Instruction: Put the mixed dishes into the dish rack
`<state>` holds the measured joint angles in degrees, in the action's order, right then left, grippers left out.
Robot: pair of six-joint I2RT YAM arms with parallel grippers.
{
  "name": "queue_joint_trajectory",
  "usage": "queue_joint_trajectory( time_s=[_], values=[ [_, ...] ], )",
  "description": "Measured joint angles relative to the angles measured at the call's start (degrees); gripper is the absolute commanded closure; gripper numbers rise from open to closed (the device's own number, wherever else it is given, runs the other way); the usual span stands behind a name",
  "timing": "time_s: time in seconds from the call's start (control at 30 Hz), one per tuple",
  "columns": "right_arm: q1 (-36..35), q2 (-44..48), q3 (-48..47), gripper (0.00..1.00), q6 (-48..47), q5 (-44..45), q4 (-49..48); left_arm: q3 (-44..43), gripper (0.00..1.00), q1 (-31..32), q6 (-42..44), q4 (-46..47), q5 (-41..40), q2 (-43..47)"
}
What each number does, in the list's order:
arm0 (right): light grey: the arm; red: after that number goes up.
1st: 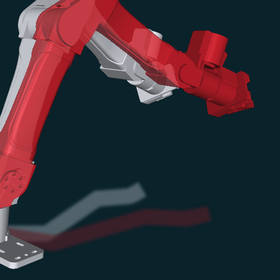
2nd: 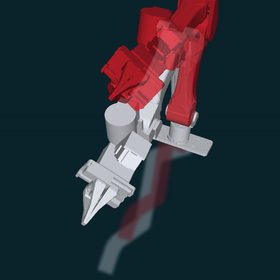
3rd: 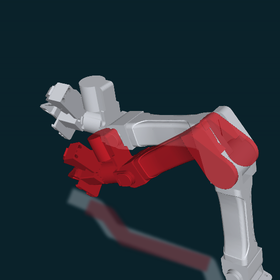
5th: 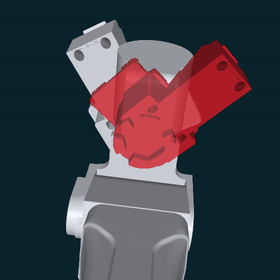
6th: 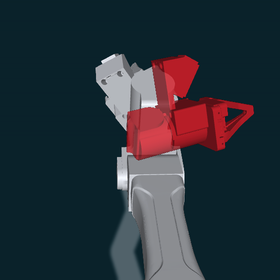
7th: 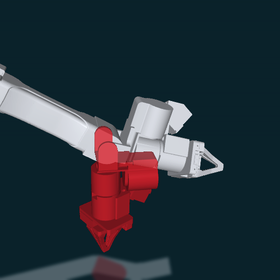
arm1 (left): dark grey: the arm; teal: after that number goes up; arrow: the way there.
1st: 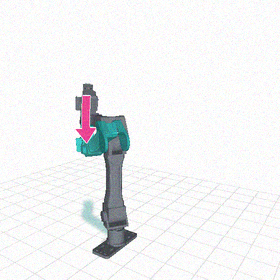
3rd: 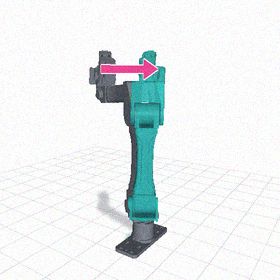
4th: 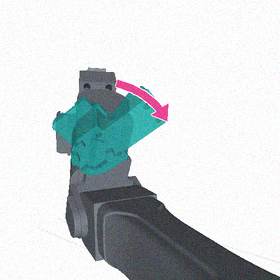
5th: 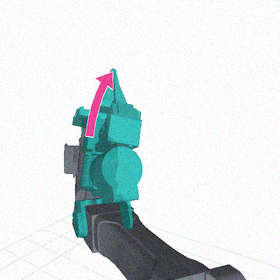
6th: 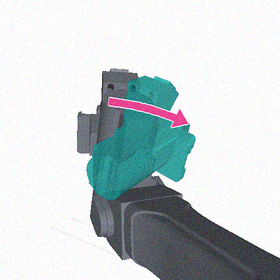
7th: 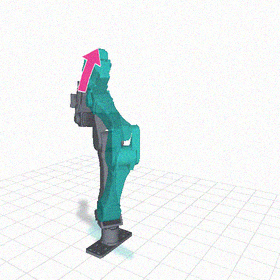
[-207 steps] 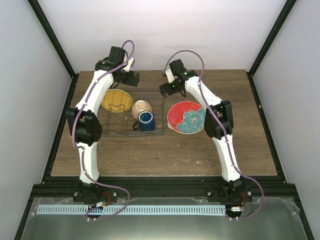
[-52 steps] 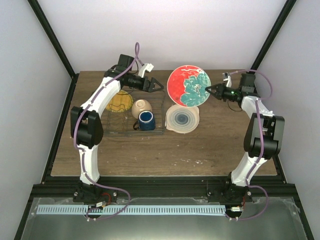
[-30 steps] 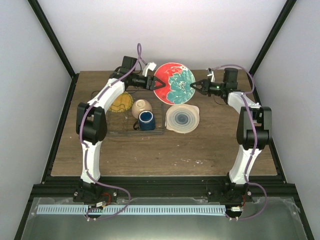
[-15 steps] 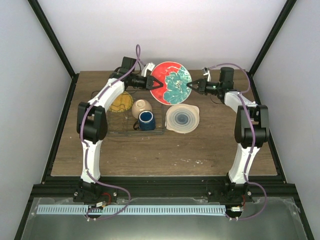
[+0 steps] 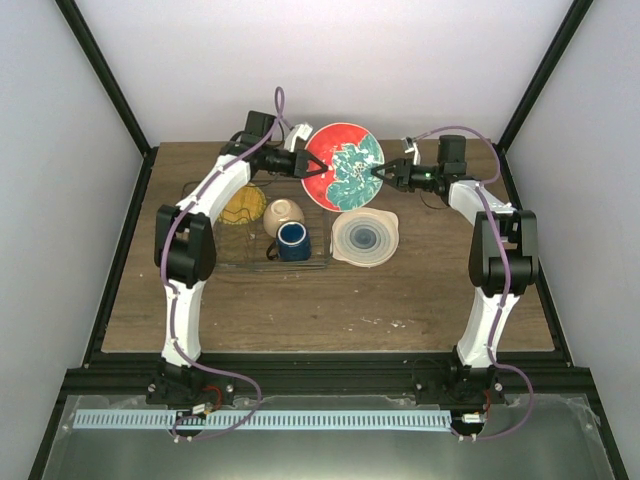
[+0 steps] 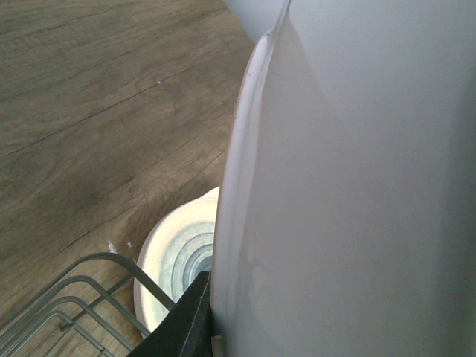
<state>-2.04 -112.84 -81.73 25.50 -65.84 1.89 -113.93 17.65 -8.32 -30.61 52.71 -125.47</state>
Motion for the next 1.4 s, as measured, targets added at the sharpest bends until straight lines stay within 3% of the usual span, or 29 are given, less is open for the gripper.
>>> queue_joint_trajectory(
  time_s=[0.13,0.23,0.37,0.5,0.9,1.4],
  values=[
    [0.0,0.4,0.0,0.47,-2.3,-0.1,1.7,-0.3,0.97,-0.3,0.0,-0.7,-0.9,0.0],
    [0.0,1.3,0.0,0.33,-5.4,0.4,5.1,-1.1,0.94,-0.6,0.2,-2.1,-1.6,0.0],
    [0.7,3.1,1.2,0.18,-8.3,1.0,7.6,-4.9,0.94,-1.1,2.7,-6.8,-5.8,0.0],
    [2.2,3.8,2.9,0.09,-9.2,2.4,8.6,-8.1,0.98,-1.7,6.1,-11.8,-11.1,1.3],
    [4.1,-1.9,-8.3,0.03,-14.7,8.9,16.7,-8.0,1.00,-0.2,18.0,-29.3,-36.8,15.6],
    [4.2,-9.0,-13.1,0.00,-14.9,8.4,18.3,8.1,1.00,9.6,31.4,-37.9,-74.4,29.9]
  ],
)
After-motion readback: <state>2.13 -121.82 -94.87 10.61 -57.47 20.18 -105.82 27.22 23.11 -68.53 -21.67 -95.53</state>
